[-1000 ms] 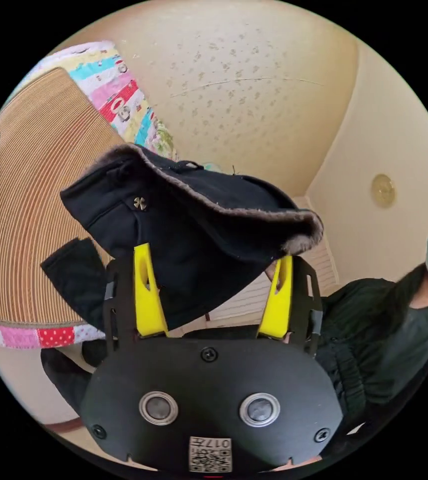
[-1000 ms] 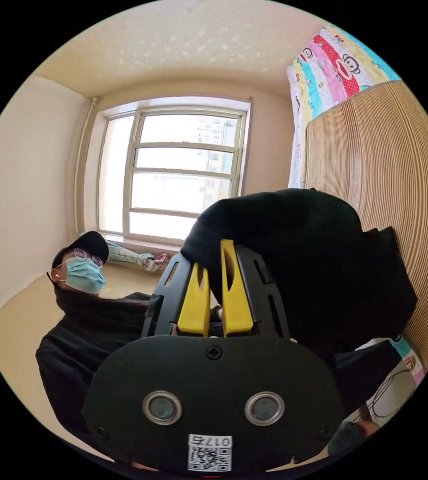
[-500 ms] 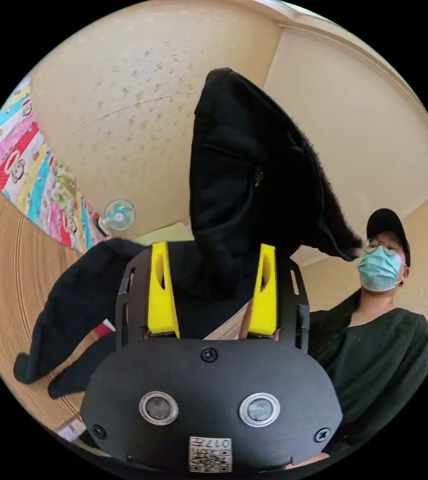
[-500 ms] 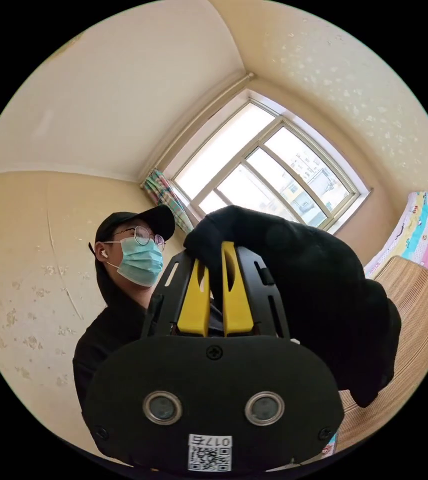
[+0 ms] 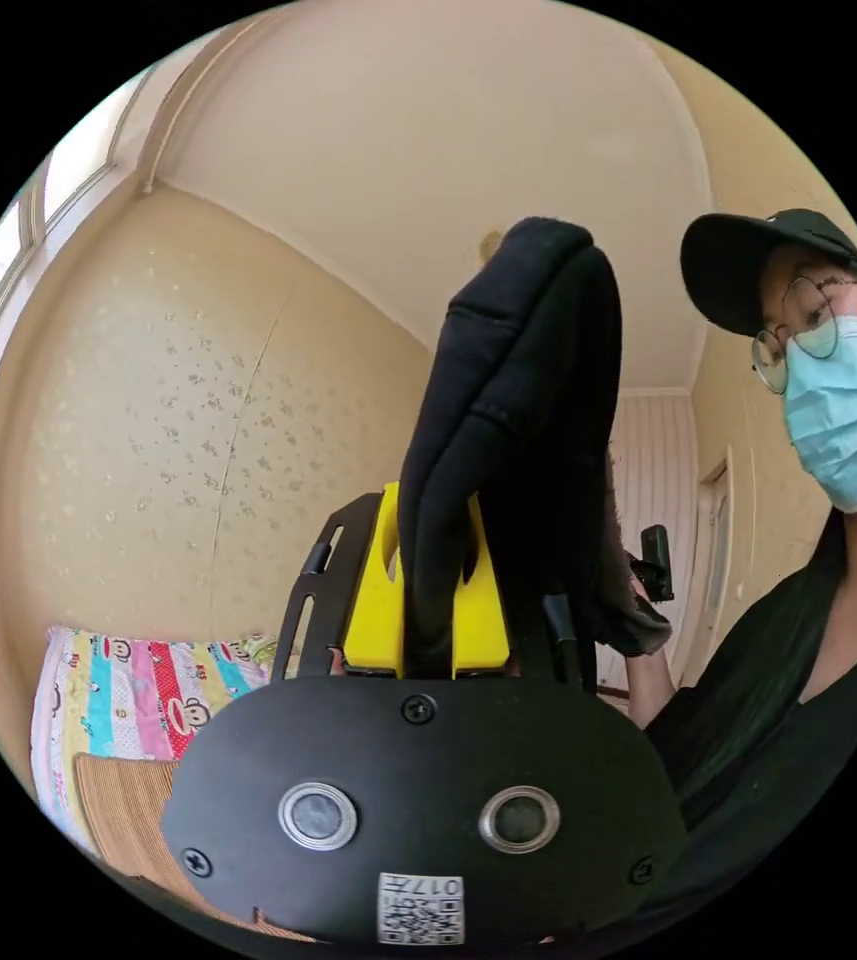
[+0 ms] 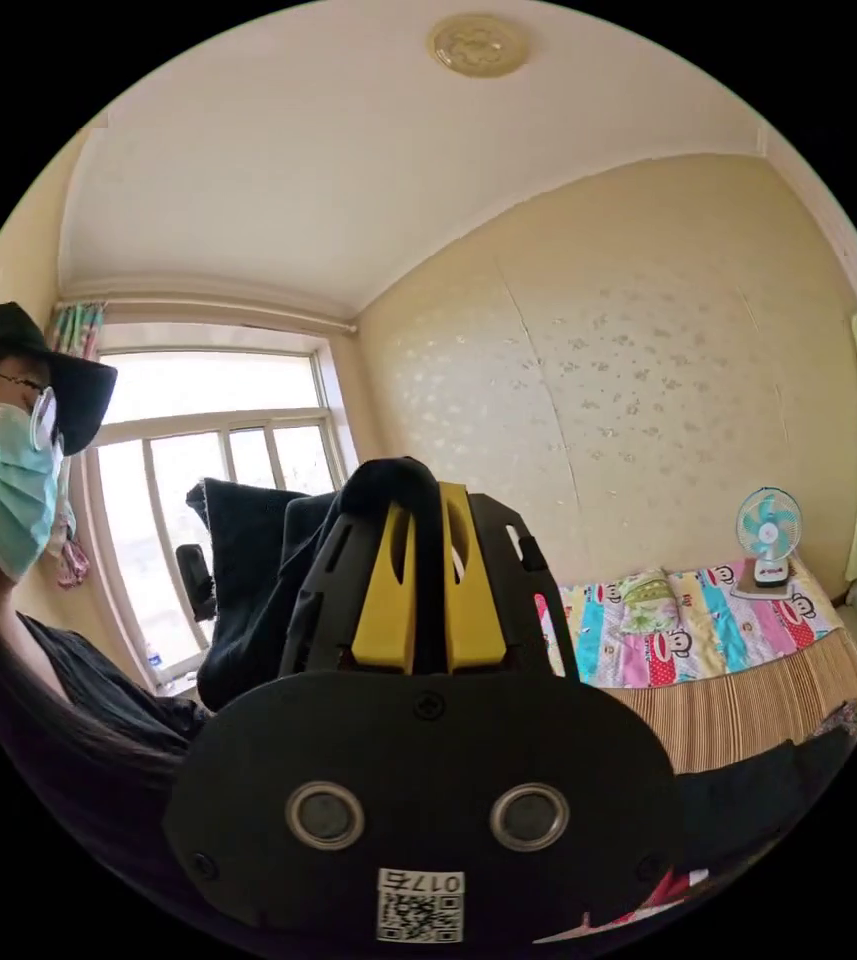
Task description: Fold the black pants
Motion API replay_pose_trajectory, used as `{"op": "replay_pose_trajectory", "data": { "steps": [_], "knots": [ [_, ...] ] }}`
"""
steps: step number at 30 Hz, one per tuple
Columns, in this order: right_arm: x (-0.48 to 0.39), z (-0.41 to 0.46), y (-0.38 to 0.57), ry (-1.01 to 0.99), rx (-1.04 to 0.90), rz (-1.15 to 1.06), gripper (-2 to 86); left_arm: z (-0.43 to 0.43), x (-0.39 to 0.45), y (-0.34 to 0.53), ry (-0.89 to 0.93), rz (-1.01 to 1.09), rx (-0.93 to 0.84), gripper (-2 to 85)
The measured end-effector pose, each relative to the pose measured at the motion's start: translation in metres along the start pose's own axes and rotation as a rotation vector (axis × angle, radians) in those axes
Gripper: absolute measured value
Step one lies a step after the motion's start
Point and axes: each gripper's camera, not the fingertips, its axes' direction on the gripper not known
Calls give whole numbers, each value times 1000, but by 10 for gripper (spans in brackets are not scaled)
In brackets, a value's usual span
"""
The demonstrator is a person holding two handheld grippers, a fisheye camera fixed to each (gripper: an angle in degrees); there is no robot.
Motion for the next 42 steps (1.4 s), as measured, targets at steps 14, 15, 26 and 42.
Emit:
{"op": "replay_pose_trajectory", "data": {
  "steps": [14,15,26,42],
  "knots": [
    [242,302,234,387,-951,335,87,216,-265,302,-229,-684,-813,123],
    [244,304,262,389,-1013,341,88,215,-263,357,-194,-768,-910,129],
    [244,249,501,401,-1398,626,86,318,-132,616,226,-1031,-1296,160],
    [343,234,538,390,-1316,740,151,266,-122,658,445,-1234,-994,26]
  ]
}}
